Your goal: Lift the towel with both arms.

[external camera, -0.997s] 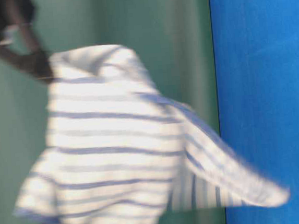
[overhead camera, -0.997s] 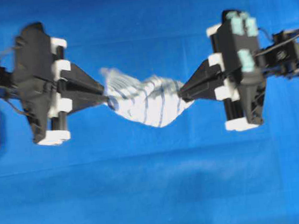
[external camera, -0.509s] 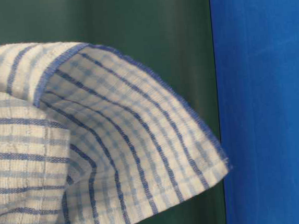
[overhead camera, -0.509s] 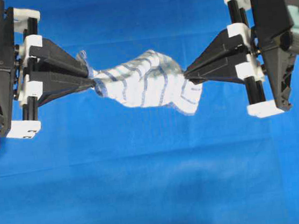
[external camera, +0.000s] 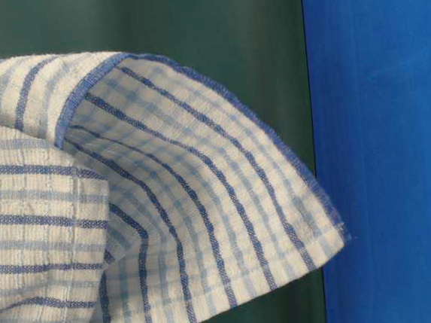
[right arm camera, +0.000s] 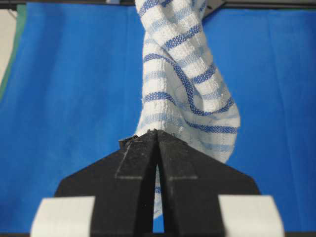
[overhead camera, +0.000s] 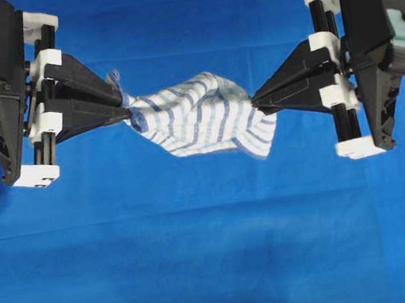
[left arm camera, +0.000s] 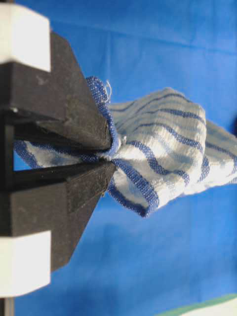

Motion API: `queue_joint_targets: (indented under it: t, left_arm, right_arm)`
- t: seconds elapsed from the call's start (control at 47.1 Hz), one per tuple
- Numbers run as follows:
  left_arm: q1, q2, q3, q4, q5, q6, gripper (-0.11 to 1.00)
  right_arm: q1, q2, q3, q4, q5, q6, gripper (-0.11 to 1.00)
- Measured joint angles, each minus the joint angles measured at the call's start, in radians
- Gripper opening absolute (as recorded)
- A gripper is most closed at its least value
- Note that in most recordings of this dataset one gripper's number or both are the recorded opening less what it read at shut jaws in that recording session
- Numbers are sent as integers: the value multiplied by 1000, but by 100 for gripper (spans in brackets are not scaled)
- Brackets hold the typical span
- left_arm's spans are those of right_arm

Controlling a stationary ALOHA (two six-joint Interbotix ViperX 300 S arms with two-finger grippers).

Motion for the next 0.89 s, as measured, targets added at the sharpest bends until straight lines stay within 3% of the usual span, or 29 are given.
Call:
queue_joint_targets:
  t: [0.127, 0.276, 0.34, 0.403, 0.658, 0.891]
  left_arm:
    - [2, 0, 2, 0, -2, 6, 48]
    - [0, -2, 2, 0, -5, 8, 87]
    - [0, -3, 0, 0, -5, 6, 88]
    - [0, -3, 0, 0, -5, 8, 87]
    - [0, 8, 29, 2, -9, 8, 87]
    - [-11, 86, 146, 2, -107, 2, 87]
  right_arm:
    - [0, 0, 0, 0, 0, -2, 4]
    - [-2, -2, -2, -2, 0, 0, 46]
    - [-2, 0, 0, -6, 0, 0, 62]
    - [-2, 0, 0, -14, 3, 0, 70]
    - [-2, 0, 44, -26, 28, 12, 68]
    - [-2, 41, 158, -25, -15, 57, 68]
